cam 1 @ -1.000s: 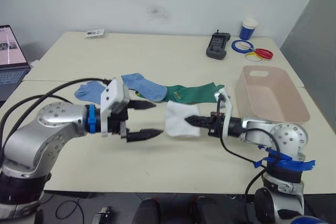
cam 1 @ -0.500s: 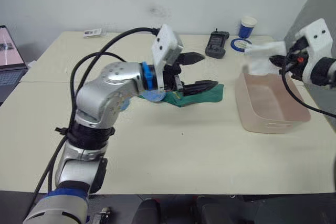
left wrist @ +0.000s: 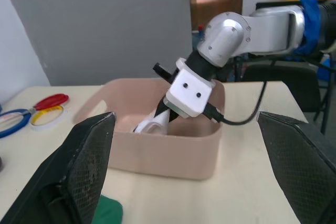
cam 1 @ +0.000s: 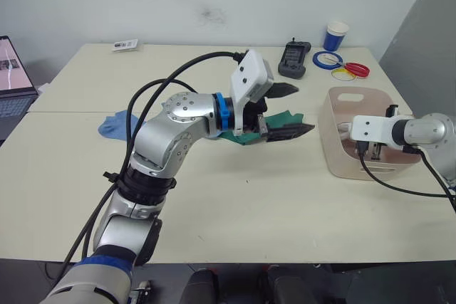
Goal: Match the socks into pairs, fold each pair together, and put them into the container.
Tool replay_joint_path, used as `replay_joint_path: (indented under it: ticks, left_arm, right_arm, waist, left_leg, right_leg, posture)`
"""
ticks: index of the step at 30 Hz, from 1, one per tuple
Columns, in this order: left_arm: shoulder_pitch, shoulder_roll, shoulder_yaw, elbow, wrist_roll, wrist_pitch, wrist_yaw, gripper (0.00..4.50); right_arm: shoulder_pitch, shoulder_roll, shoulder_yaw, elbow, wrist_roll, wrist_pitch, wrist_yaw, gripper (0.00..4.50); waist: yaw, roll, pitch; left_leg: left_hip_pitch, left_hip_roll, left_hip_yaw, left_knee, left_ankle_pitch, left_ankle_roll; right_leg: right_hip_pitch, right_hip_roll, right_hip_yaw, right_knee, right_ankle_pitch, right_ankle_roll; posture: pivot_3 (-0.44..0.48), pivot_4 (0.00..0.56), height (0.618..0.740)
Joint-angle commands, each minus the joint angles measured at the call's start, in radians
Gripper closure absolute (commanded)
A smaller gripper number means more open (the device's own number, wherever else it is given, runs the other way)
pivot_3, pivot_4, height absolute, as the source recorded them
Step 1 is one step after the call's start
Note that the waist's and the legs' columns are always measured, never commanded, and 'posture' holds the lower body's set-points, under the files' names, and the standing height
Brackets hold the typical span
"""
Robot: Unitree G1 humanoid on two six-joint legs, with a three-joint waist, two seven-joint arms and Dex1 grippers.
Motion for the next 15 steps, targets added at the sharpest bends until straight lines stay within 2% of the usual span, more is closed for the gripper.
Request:
replay_joint_path:
  ticks: [1,10,11,15]
  left_arm:
    - [-0.005,-0.001,-0.007,-0.044,-0.010,0.001,-0.024,0.00]
    - [-0.003,0.001,-0.027,-0.028,0.007,-0.013,-0.070,0.00]
    - [-0.003,-0.001,-0.028,-0.026,0.010,-0.015,-0.072,0.00]
    - [0.000,0.003,-0.022,-0.024,0.012,-0.015,-0.074,0.00]
  right_arm:
    - [-0.031,-0.008,-0.042,0.010,0.003,-0.022,0.079,3.54]
    - [-0.102,-0.034,-0.089,0.043,0.027,-0.009,0.248,0.51]
    - [-0.118,-0.054,-0.101,0.037,0.041,0.009,0.299,0.15]
    - [-0.187,-0.102,-0.147,0.020,0.087,0.090,0.421,0.05]
  waist:
    - [0.001,0.000,0.000]
    - [0.001,0.000,0.000]
    - [0.001,0.000,0.000]
    - [0.003,0.003,0.002]
  left_leg:
    - [0.000,0.000,0.000,0.000,0.000,0.000]
    - [0.000,0.000,-0.001,0.005,0.000,0.000]
    - [0.000,0.000,-0.001,0.005,0.000,0.000]
    - [-0.001,0.000,-0.002,0.008,-0.001,0.001]
  right_leg:
    - [0.000,0.000,0.000,0.000,0.000,0.000]
    - [0.002,0.000,-0.001,0.002,0.000,0.000]
    - [0.002,0.000,-0.001,0.002,0.000,0.000]
    - [0.002,0.000,-0.002,0.003,0.000,0.000]
  posture:
    - [0.000,0.150,0.740]
    - [0.000,0.150,0.740]
    - [0.000,0.150,0.740]
    - [0.000,0.150,0.740]
